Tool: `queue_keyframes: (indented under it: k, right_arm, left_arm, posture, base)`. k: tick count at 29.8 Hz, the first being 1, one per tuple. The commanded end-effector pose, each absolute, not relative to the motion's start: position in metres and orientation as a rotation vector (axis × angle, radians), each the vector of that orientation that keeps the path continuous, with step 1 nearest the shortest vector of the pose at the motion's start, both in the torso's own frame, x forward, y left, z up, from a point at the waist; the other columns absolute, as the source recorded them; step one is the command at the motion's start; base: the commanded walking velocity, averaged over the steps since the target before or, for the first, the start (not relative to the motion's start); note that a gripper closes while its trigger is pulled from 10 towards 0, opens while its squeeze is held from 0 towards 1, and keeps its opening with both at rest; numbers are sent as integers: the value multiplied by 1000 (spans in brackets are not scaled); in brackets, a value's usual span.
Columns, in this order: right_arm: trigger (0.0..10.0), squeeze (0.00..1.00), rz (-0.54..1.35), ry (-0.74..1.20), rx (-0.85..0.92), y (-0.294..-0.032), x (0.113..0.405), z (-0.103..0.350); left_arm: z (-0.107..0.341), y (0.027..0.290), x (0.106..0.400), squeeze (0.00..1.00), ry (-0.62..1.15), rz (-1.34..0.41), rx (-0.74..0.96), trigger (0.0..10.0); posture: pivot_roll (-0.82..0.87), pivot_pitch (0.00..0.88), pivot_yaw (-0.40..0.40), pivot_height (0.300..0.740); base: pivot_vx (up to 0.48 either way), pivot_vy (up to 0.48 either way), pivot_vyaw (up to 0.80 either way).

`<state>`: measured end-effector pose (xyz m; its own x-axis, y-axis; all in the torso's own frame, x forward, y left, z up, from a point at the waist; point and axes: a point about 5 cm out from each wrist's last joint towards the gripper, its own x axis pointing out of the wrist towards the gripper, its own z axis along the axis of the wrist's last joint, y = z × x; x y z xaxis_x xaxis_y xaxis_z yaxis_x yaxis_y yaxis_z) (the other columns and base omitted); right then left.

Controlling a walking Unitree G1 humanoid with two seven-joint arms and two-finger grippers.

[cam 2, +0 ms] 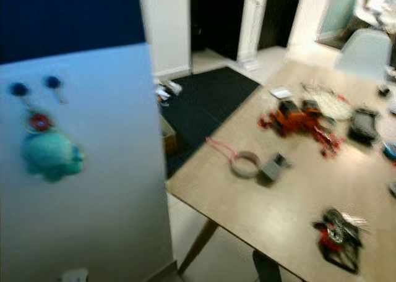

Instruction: Hang keys on a hook

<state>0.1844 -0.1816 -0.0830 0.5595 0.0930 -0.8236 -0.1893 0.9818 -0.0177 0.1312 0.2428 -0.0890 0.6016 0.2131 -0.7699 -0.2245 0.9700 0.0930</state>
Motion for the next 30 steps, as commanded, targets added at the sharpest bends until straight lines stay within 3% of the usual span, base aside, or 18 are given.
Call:
queue_keyframes:
  k: [1, 30]
  right_arm:
    - [10000, 0, 164, 986, -120, -187, 179, -85]
    - [10000, 0, 197, 988, -115, -180, 181, -85]
  left_arm:
    - [-93, 240, 123, 0, 915, 254, -18, 10000]
    - [-92, 238, 128, 0, 894, 280, -41, 10000]
  posture:
    - [78, 31, -58, 740]
    - [84, 31, -60, 740]
  base:
    - [0, 0, 800]
    - [0, 0, 800]
